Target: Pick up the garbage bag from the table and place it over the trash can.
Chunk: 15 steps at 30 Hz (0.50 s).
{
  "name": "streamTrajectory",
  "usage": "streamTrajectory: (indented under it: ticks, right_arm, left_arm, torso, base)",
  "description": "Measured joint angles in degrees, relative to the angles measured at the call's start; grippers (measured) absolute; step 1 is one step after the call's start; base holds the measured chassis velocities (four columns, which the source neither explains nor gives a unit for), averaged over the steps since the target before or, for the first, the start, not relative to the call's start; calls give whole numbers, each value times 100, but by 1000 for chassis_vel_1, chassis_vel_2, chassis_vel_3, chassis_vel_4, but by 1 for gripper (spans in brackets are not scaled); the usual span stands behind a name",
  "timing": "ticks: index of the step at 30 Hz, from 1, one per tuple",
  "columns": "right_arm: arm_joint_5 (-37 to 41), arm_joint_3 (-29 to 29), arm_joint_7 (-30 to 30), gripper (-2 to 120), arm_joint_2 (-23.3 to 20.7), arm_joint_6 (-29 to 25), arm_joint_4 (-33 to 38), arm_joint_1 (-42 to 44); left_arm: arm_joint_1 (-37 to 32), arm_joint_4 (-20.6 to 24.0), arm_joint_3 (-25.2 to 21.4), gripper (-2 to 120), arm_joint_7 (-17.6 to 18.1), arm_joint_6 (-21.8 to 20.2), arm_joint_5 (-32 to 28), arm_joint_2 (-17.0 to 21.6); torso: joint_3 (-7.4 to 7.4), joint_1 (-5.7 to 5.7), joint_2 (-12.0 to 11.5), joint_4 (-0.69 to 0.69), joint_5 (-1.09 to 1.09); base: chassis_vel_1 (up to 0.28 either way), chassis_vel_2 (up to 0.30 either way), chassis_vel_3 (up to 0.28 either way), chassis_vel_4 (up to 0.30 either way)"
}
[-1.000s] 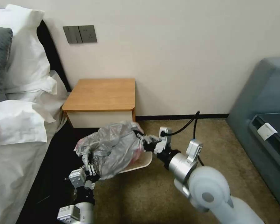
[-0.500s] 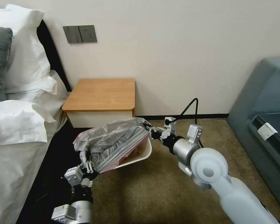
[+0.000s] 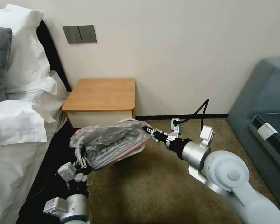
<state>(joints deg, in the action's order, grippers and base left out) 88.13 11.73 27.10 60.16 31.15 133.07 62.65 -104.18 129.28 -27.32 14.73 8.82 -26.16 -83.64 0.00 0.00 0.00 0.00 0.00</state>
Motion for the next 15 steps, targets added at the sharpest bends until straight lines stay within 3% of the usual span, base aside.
streamTrajectory:
  ticks: [8, 13, 15]
  right_arm:
    - [-1137, -238, -839, 40, -288, 99, 204, 88]
    - [-1445, -232, -1316, 55, -482, 81, 325, 96]
    - [-1427, -202, -1519, 64, -519, -58, 343, 39]
  left_arm:
    - [174, -145, -391, 7, -15, 126, 449, 13]
    - [165, -154, -640, 7, -73, 236, 417, -11]
    - [123, -161, -766, 7, -251, 390, 339, -11]
  torso:
    - [0, 0, 0, 0, 0]
    - [0, 0, 0, 0, 0]
    - [0, 0, 0, 1, 0]
  base:
    - [0, 0, 0, 0]
    - [0, 0, 0, 0]
    - [0, 0, 0, 0]
